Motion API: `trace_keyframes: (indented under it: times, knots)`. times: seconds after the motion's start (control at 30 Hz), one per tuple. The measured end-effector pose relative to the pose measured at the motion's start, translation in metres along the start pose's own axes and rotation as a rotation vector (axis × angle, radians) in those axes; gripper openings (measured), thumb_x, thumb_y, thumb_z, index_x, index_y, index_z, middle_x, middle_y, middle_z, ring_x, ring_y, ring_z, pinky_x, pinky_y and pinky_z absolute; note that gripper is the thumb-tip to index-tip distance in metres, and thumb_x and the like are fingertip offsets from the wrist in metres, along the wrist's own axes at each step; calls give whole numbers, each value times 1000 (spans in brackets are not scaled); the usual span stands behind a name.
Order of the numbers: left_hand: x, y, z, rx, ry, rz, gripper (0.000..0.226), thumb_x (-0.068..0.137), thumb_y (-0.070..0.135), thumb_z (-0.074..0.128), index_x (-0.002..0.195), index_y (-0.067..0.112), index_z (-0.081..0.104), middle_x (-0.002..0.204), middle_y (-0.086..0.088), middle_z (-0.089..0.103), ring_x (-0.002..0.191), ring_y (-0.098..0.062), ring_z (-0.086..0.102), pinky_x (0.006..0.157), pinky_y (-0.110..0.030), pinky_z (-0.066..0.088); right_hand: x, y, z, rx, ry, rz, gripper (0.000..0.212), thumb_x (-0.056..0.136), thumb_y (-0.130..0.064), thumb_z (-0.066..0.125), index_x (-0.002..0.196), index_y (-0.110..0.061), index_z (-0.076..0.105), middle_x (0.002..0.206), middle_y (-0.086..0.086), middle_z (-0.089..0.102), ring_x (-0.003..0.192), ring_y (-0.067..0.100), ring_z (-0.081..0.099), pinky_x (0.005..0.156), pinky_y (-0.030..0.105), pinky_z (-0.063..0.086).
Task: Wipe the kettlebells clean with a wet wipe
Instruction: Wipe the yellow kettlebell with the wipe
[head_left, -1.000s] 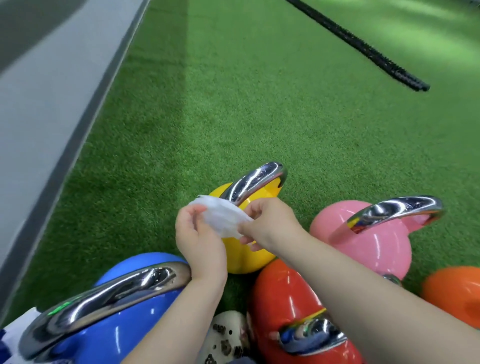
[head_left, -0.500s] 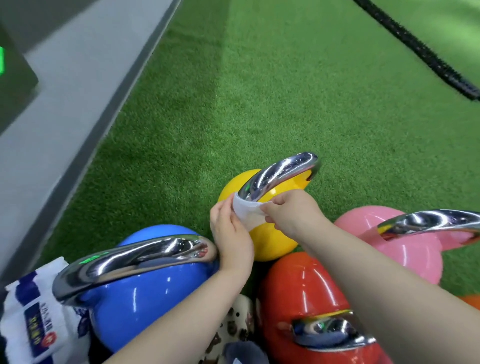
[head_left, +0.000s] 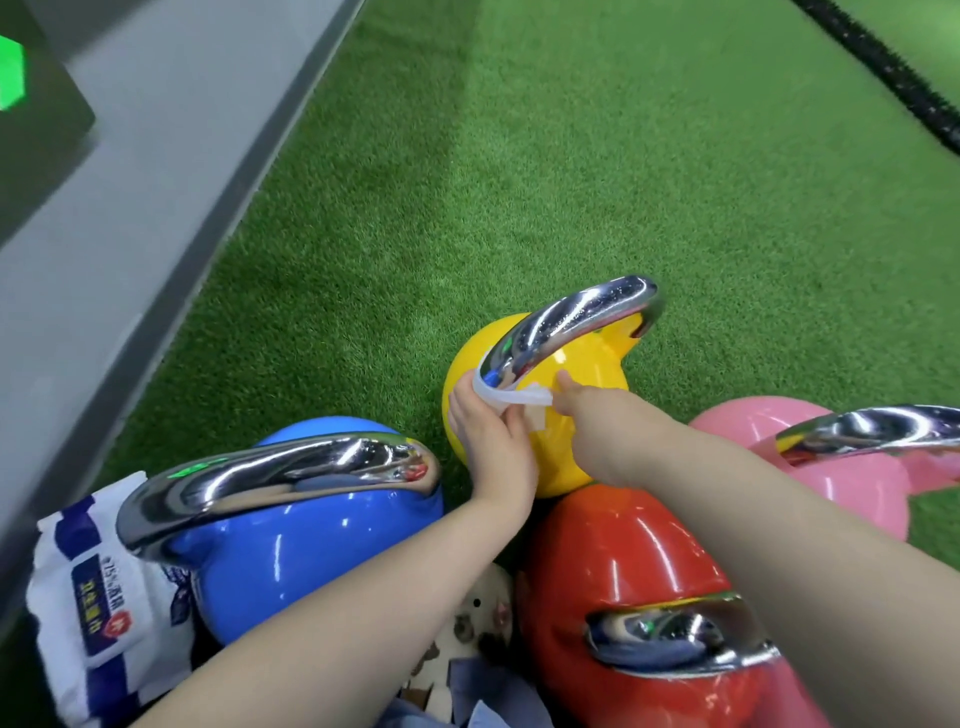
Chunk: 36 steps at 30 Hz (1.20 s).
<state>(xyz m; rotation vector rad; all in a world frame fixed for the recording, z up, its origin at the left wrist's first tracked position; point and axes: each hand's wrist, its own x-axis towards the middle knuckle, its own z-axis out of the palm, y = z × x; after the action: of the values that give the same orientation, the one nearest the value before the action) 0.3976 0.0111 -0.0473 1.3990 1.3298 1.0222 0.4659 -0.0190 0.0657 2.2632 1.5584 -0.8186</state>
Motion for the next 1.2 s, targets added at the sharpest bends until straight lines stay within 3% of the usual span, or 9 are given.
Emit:
trace_keyframes:
  times: [0.2, 0.4, 0.6, 0.77, 0.83, 0.9, 1.0, 1.1, 1.2]
  knots:
    - [10, 12, -3, -89, -1, 114, 38, 76, -2, 60, 111, 1, 48, 104, -2, 49, 104, -31, 52, 87, -31, 38, 1, 5, -1, 16, -23, -13, 64, 89, 4, 31, 147, -22, 24, 158, -4, -3, 130, 25, 41, 91, 28, 40]
    - [15, 5, -5, -75, -30, 213, 41, 74, -3, 58, 113, 2, 47, 106, -9, 54, 101, -32, 54, 87, -37, 42, 0, 8, 2, 21, -11, -16, 65, 90, 3, 31, 148, -24, 20, 157, -4, -6, 132, 24, 39, 91, 27, 40]
    - [1, -18, 2, 21, 27, 147, 43, 83, -2, 57, 122, -11, 42, 112, -20, 48, 107, -38, 50, 89, -19, 30, 4, 6, 3, -28, -17, 3, 66, 89, 4, 31, 149, -23, 19, 157, -4, -6, 135, 25, 34, 96, 31, 39]
    - [-25, -16, -5, -62, -85, -101, 86, 81, -15, 43, 143, 34, 11, 143, -6, 36, 134, -26, 34, 107, -29, 30, 6, 0, 1, -98, -36, 35, 63, 92, 2, 32, 149, -20, 18, 157, -1, -10, 133, 29, 36, 91, 33, 42]
    - [-35, -17, -6, -27, -153, -133, 88, 83, -13, 42, 146, 29, -2, 146, 5, 32, 140, -30, 23, 112, -39, 27, 7, -2, 1, -102, -30, 51, 63, 92, 1, 34, 149, -19, 19, 157, -1, -9, 133, 30, 35, 91, 34, 42]
    - [-46, -16, -6, 10, -232, -162, 81, 85, -12, 39, 147, 11, -7, 155, -6, 10, 144, -26, 5, 117, -39, 14, 7, -3, 3, -99, -32, 59, 64, 91, 3, 35, 149, -19, 18, 157, -2, -10, 133, 30, 35, 93, 35, 42]
    - [-43, -15, -4, -14, -250, -218, 77, 86, -8, 42, 147, 7, -3, 156, -13, 5, 144, -23, 7, 116, -38, 13, 5, -2, 4, -96, -41, 56, 66, 89, 4, 35, 149, -18, 17, 157, -1, -11, 133, 30, 35, 97, 37, 42]
    - [-20, -17, -4, -71, -124, -274, 66, 86, 3, 50, 146, 4, 22, 142, -17, 41, 129, -25, 42, 106, -38, 34, 5, -2, 3, -95, -31, 49, 64, 89, 4, 32, 149, -18, 20, 157, -1, -10, 135, 29, 34, 99, 37, 41]
    - [-1, -6, -7, -172, -70, -232, 43, 80, 17, 65, 121, 21, 54, 113, 5, 62, 99, -2, 60, 89, -19, 47, 6, -2, 1, -117, -22, 26, 62, 90, 3, 31, 148, -17, 22, 157, 1, -7, 135, 29, 34, 98, 34, 40]
